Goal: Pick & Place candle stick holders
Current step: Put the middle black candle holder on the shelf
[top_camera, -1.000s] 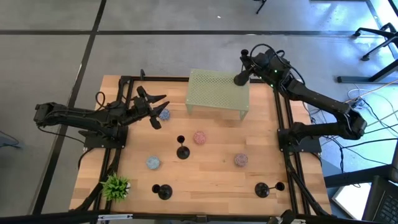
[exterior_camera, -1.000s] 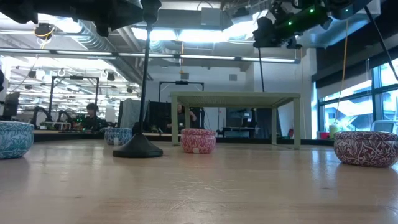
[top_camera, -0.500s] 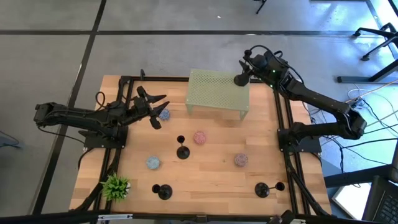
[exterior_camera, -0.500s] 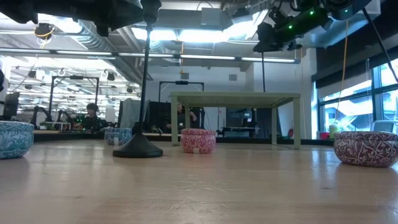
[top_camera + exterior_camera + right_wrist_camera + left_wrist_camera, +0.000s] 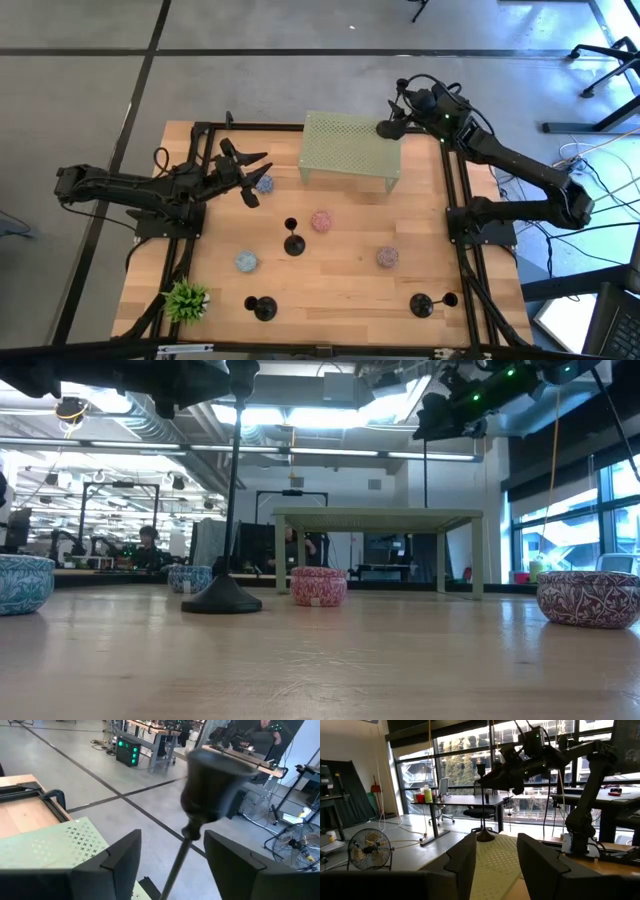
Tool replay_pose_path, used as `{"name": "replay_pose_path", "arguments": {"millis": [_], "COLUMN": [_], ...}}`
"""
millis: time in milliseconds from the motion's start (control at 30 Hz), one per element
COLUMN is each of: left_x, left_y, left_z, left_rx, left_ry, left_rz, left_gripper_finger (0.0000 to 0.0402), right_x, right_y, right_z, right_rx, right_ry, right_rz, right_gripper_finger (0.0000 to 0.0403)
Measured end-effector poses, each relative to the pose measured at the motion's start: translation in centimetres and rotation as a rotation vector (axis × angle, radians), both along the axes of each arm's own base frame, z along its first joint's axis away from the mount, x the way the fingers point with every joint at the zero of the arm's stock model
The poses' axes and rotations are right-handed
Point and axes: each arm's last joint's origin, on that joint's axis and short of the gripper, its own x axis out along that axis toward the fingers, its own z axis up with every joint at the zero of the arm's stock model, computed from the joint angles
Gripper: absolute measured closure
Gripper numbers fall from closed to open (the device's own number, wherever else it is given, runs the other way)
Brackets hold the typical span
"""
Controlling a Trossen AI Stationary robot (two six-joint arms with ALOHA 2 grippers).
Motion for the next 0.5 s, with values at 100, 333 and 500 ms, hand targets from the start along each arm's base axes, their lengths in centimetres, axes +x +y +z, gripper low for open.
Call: {"name": "replay_pose_path", "arguments": {"millis": [100,333,500], "left_x": [0.0,0.2,0.4], "left_y": [0.0,-0.4,-0.7], "left_z": [0.0,-0.4,-1.0], "left_rx": [0.000,0.024,0.026], "left_ry": [0.000,0.041,0.114], "left_rz": [-0.001,-0.162,-0.242], "left_gripper_finger": [0.0263,0.0263,0.0263], "right_x": [-0.5,-1.7,-2.7], "right_y": [0.8,2.9,4.7], "right_z": [0.5,1.4,1.5], "right_rx": [0.000,0.000,0.049], "right_ry": [-0.003,-0.002,0.017], "right_rz": [0.021,0.066,0.109], "right_gripper_finger": [0.0170,0.0164,0.0164]}}
